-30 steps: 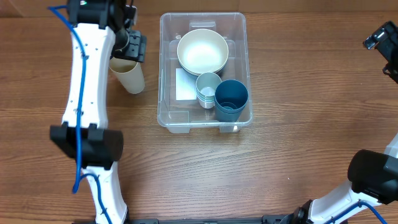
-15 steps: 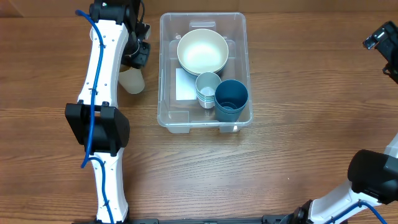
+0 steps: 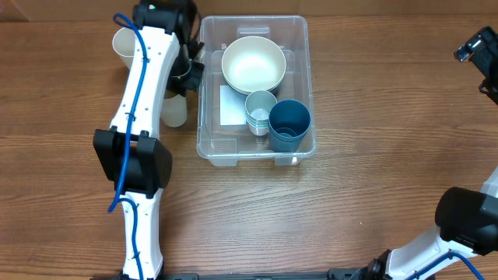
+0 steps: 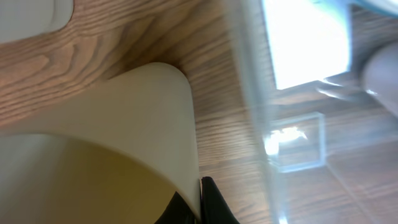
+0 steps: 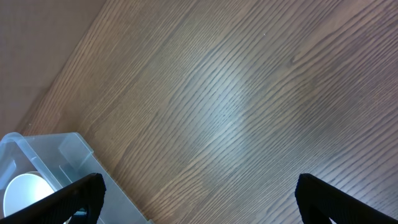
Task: Pack container
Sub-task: 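Place the cream tumbler upright in the bin's left front corner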
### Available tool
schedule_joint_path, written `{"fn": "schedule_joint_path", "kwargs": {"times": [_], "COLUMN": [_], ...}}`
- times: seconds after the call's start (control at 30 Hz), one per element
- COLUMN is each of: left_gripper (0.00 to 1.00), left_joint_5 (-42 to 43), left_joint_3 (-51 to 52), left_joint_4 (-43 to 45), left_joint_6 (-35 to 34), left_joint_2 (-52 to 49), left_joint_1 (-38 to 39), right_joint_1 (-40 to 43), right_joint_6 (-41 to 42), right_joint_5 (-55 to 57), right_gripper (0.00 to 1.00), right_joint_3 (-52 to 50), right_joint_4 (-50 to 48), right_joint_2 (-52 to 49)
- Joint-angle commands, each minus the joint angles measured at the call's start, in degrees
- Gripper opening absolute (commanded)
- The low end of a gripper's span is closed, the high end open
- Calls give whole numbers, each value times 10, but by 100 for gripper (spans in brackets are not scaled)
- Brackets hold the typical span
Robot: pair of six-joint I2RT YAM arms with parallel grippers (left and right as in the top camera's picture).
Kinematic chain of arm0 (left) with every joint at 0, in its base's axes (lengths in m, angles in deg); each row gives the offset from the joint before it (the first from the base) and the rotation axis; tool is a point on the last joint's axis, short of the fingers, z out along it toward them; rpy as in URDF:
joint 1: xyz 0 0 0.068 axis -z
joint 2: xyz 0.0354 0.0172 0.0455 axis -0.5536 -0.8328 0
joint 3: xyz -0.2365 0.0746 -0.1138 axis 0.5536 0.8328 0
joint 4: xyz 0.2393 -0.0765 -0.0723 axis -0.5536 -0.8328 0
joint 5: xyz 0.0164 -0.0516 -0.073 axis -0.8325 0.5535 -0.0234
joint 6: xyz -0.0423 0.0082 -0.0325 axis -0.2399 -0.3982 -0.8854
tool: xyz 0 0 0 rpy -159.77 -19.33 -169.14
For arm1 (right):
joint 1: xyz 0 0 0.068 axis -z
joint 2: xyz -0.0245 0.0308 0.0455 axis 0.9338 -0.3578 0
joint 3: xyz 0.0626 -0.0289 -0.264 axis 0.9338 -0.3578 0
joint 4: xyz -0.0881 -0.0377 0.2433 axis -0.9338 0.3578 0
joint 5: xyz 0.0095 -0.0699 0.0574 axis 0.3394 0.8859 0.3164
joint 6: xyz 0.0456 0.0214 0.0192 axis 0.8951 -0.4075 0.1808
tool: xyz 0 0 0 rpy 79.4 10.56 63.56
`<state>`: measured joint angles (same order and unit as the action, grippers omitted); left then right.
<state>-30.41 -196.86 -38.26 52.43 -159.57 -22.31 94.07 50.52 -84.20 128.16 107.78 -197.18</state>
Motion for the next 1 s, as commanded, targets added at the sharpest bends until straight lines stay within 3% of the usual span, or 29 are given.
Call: {"fn": "schedule_joint_path", "kwargs": {"times": [0.0,0.17,0.3,0.5,0.8,0.97], "left_gripper": [4,4,4,4,4,4], "left_joint_5": [-11,-1,28,28,28,28], "left_joint_3": [-11,-11,-11,-1,186,274], "left_joint_4": [-3,5,0,-3,-2,45], "left_joint_6": [-52,-91,-89,-85,-119,-121], "left_joint_2": [107,247,311,262,257,257], "left_joint_1": [7,17,100,214,218,217], "right_joint_1": [-1,-1,-1,-1,-1,-1], "right_joint_6": [5,5,5,5,5,5], "right_joint_5": [0,0,0,0,0,0], "right_gripper": [100,100,100,100,100,100], "right_joint_3": [12,12,12,12,12,12], "right_joint_4": [-3,-3,-3,-3,-3,-3], "right_joint_2": [8,8,8,8,8,8]}}
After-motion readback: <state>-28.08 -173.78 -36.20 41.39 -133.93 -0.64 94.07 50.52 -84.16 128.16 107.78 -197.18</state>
